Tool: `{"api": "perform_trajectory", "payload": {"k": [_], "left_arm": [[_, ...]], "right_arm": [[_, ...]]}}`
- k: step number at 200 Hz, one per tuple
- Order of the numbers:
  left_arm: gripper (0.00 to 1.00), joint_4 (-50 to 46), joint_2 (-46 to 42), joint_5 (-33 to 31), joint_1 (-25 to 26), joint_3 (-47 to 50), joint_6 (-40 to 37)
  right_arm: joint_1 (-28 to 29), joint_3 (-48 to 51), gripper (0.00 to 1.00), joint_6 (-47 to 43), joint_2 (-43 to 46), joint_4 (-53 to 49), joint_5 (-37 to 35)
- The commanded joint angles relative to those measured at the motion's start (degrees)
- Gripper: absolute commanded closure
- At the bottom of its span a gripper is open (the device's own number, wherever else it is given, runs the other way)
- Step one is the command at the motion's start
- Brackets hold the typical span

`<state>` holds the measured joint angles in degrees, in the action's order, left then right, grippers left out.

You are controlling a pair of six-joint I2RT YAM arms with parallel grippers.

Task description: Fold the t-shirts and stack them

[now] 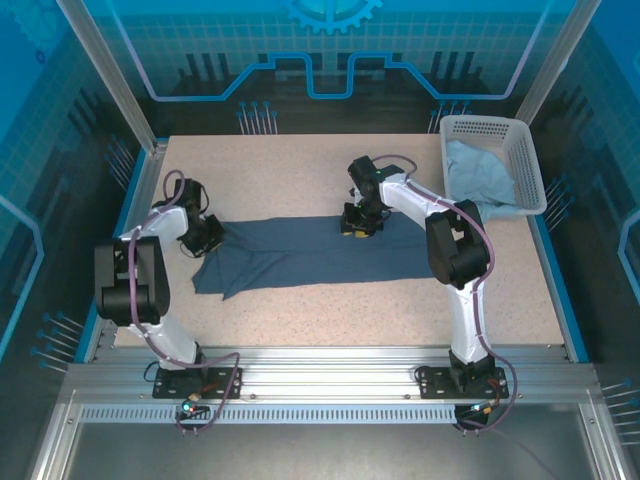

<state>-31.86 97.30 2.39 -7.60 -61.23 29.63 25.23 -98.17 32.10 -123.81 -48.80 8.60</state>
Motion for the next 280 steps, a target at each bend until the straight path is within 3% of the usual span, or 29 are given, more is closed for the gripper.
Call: {"api": "perform_trajectory", "payload": {"k": [1, 91, 132, 222, 280], "left_arm": [[1.00, -3.36, -4.24, 0.61, 0.90, 1.11, 0.61], [1.00, -6.95, -16.39, 2.53, 2.32, 10.99, 9.60], [1.00, -5.72, -16.47, 3.19, 2.24, 12.81, 10.98], [1.00, -11.17, -10.09, 4.78, 0.86, 0.92, 14.39], [1.00, -15.33, -2.60, 4.99, -1.49, -8.10, 12.22]], "right_arm": [[0.56, -0.03, 0.65, 0.18, 0.94, -0.43, 0.42], [0.43, -0.68, 0.65, -0.36, -0.01, -0.68, 0.78], [0.59, -0.40, 0.65, -0.43, -0.34, -0.82, 0.98], [0.61, 0.05, 0.66, -0.27, 0.23, -0.87, 0.66], [0.58, 0.30, 0.66, -0.04, 0.40, -0.60, 0.72]]}}
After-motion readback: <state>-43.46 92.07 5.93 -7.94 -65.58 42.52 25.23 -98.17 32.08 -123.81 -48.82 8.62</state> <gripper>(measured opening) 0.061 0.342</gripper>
